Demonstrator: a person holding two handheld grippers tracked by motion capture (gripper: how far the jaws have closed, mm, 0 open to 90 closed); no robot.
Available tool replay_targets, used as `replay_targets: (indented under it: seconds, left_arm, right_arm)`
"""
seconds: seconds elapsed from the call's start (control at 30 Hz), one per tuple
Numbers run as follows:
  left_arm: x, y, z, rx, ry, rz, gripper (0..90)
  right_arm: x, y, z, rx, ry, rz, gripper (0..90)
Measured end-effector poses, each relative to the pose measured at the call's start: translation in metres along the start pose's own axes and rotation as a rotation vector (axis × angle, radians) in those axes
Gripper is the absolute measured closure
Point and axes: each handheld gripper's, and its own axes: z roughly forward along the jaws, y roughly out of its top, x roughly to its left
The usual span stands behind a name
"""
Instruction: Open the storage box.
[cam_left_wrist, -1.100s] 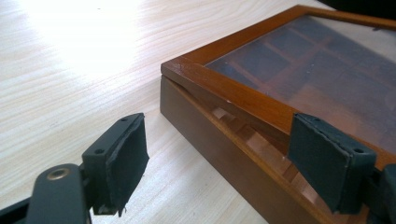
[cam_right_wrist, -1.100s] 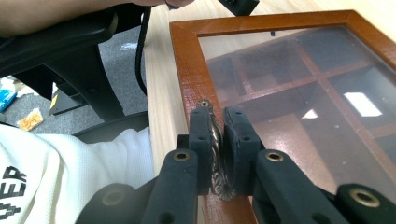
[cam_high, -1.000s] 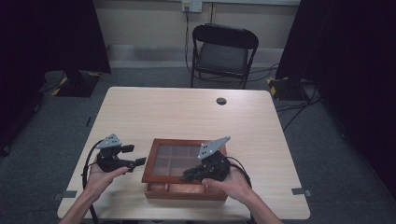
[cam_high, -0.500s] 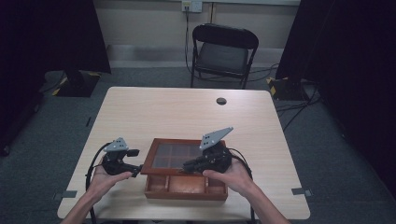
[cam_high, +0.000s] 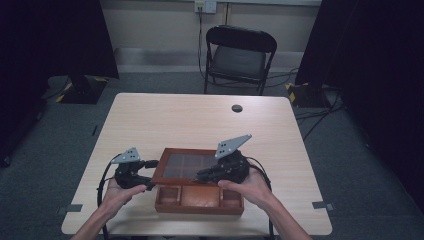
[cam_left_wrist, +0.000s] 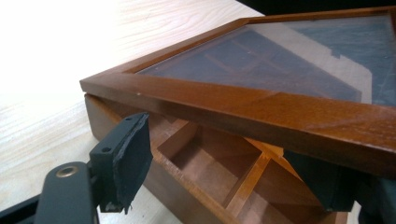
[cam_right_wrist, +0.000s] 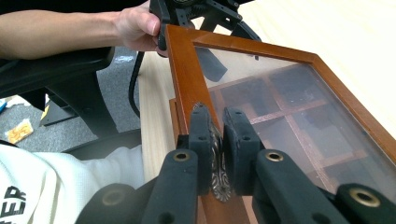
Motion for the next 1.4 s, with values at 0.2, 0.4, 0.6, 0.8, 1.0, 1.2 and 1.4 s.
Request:
replay_targets:
  seconds: [0.2,0.4,0.6,0.8,1.0,1.2,1.4]
  left_arm:
    - [0.0,0.0,0.0,-0.003,-0.001,-0.006,21.2]
    - [-0.001,0.002,-0.002,-0.017,0.01,0.005,21.0]
    - [-0.002,0.004,-0.003,-0.028,0.021,0.007,20.5]
    - [-0.001,0.006,-0.003,-0.029,0.017,0.01,20.6]
    - [-0.003,0.01,-0.004,-0.042,0.02,0.011,20.1]
    - [-0.004,0.011,-0.004,-0.047,0.028,0.014,19.9]
    - [-0.005,0.014,-0.004,-0.059,0.019,0.017,18.9]
  right_arm:
    - [-0.001,-0.001,-0.004,-0.022,0.002,0.022,75.3]
    - [-0.002,-0.014,-0.02,-0.061,-0.043,0.062,55.8]
    - [-0.008,-0.028,-0.037,-0.119,-0.085,0.114,37.7]
    - [-0.006,-0.041,-0.048,-0.149,-0.146,0.127,24.8]
    - [-0.007,-0.055,-0.052,-0.146,-0.173,0.137,21.7]
    - [-0.01,-0.065,-0.057,-0.135,-0.212,0.141,18.2]
    - [-0.013,-0.07,-0.058,-0.127,-0.219,0.145,14.9]
